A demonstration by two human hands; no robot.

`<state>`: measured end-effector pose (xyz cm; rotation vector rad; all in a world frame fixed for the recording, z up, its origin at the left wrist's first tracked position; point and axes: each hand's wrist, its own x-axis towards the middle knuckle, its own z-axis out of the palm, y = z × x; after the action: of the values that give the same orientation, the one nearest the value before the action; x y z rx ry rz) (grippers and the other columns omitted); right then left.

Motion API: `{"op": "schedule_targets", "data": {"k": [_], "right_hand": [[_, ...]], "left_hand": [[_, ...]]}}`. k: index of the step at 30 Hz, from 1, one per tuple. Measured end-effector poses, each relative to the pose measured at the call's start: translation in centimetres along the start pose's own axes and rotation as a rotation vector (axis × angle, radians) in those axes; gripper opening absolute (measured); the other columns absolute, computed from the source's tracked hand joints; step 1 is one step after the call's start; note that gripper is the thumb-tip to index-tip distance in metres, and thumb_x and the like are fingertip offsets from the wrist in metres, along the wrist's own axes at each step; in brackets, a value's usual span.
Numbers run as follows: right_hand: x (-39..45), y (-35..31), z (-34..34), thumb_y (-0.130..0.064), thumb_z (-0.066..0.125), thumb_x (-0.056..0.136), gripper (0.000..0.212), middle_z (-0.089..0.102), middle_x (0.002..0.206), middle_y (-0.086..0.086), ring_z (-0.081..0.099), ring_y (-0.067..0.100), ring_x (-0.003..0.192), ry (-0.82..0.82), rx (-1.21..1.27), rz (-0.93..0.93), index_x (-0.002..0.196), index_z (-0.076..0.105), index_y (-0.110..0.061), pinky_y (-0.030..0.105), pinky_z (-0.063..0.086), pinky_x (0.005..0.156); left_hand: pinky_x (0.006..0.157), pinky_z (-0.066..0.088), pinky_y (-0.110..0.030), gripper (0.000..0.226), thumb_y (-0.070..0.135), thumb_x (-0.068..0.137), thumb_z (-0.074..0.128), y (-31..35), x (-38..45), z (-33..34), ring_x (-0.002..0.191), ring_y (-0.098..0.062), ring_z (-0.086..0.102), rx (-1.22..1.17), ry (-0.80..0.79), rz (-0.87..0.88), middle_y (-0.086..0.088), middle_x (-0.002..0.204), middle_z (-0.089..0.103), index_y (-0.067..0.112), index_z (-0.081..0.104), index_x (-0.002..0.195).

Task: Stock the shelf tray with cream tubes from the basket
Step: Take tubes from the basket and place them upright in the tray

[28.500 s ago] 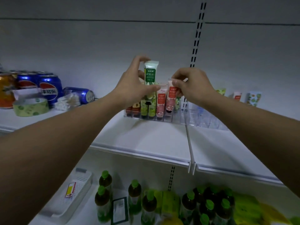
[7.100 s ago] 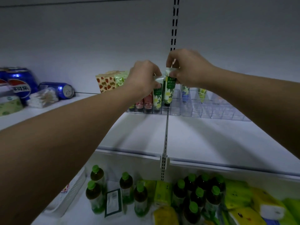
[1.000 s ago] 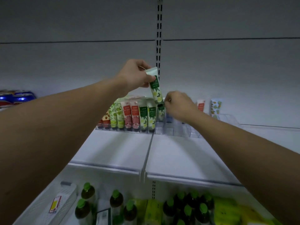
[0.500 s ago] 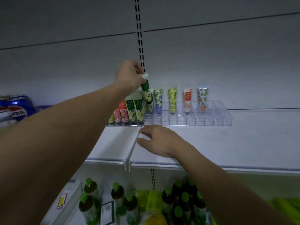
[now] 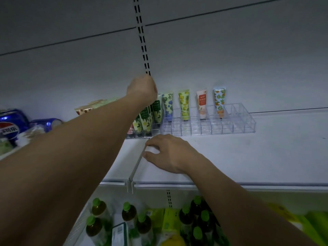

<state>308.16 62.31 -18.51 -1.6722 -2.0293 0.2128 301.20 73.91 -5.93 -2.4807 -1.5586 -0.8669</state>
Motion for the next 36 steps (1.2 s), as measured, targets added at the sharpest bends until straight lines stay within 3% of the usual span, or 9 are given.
{"op": "schedule_targets", "data": {"k": [4,7,10,15,19,27,29,32,36], "right_hand": [[0.1,0.0,0.0,-0.059,0.046,0.091,0.053,0.044,0.147,-0.009,0.042,0.018,0.131,-0.01,-0.018,0.011,0.138,0.049,-0.035,0.036,0.036,0.107],[-0.1,-0.2,-0.1,-0.06,0.044,0.091,0.053,0.046,0.146,-0.008,0.044,0.018,0.13,-0.019,-0.035,0.024,0.136,0.051,-0.034,0.036,0.038,0.105],[-0.5,-1.0,-0.5,-0.056,0.046,0.091,0.05,0.053,0.139,-0.003,0.051,0.021,0.124,-0.011,-0.034,0.042,0.131,0.057,-0.029,0.036,0.043,0.1],[-1.9,-3.0,-1.3,-0.043,0.049,0.092,0.031,0.063,0.105,0.008,0.06,0.028,0.095,0.06,-0.142,0.077,0.099,0.064,-0.016,0.039,0.051,0.079],[-3.3,-5.7,-1.3,-0.03,0.052,0.094,0.03,0.063,0.12,0.012,0.058,0.029,0.106,0.152,-0.189,0.117,0.117,0.063,-0.015,0.039,0.05,0.089],[-11.7,-14.0,2.9,-0.029,0.052,0.094,0.019,0.063,0.09,-0.008,0.055,0.004,0.078,0.229,0.131,-0.068,0.104,0.067,-0.022,0.014,0.042,0.067],[-13.3,-14.4,6.0,-0.025,0.053,0.093,0.018,0.065,0.086,-0.005,0.055,0.002,0.072,0.183,0.262,-0.049,0.1,0.068,-0.019,0.012,0.043,0.065],[-14.7,-13.3,13.0,-0.013,0.052,0.094,0.019,0.069,0.089,0.013,0.053,0.008,0.064,-0.054,0.297,0.096,0.099,0.068,-0.004,0.021,0.044,0.062],[-16.6,-9.6,22.9,-0.01,0.05,0.095,0.022,0.065,0.094,0.027,0.053,0.02,0.073,-0.342,0.313,0.363,0.099,0.064,0.007,0.024,0.038,0.058]], "left_hand": [[0.101,0.043,-0.046,0.029,0.026,0.094,0.055,0.2,-1.5,-1.2,0.12,-0.031,0.049,0.157,-0.06,0.048,-0.011,0.13,0.057,0.012,0.063,0.118],[0.103,0.036,-0.046,0.042,0.031,0.093,0.054,0.4,-4.2,-2.6,0.13,-0.03,0.039,0.069,0.013,0.069,-0.008,0.138,0.052,0.021,0.054,0.134],[0.101,0.039,-0.045,0.038,0.029,0.092,0.053,0.1,-8.2,-3.6,0.124,-0.027,0.043,-0.057,0.073,0.112,-0.006,0.13,0.058,0.026,0.058,0.129],[0.092,0.048,-0.043,0.032,0.027,0.088,0.054,-3.1,-14.8,-4.8,0.112,-0.027,0.054,-0.108,0.064,0.07,-0.004,0.116,0.066,0.027,0.067,0.118],[0.086,0.05,-0.032,0.027,0.024,0.09,0.057,-6.7,-19.2,-5.4,0.098,-0.017,0.06,-0.207,0.062,-0.004,0.0,0.112,0.069,0.023,0.068,0.115],[0.081,0.05,-0.032,0.026,0.015,0.088,0.053,-15.1,-32.6,-2.9,0.084,-0.015,0.057,-0.429,0.044,-0.115,0.0,0.1,0.058,0.022,0.065,0.109],[0.079,0.052,-0.032,0.025,0.013,0.09,0.05,-17.2,-36.4,0.0,0.087,-0.022,0.062,-0.47,-0.048,-0.246,-0.003,0.101,0.062,0.019,0.066,0.109],[0.075,0.043,-0.022,0.023,0.008,0.09,0.052,-19.6,-41.9,5.7,0.091,-0.022,0.062,-0.443,-0.211,-0.435,-0.003,0.101,0.065,0.016,0.067,0.106],[0.075,0.044,-0.022,0.02,0.011,0.087,0.056,-21.6,-47.8,13.2,0.092,-0.023,0.063,-0.479,-0.459,-0.686,-0.008,0.104,0.068,0.017,0.068,0.102]]}}
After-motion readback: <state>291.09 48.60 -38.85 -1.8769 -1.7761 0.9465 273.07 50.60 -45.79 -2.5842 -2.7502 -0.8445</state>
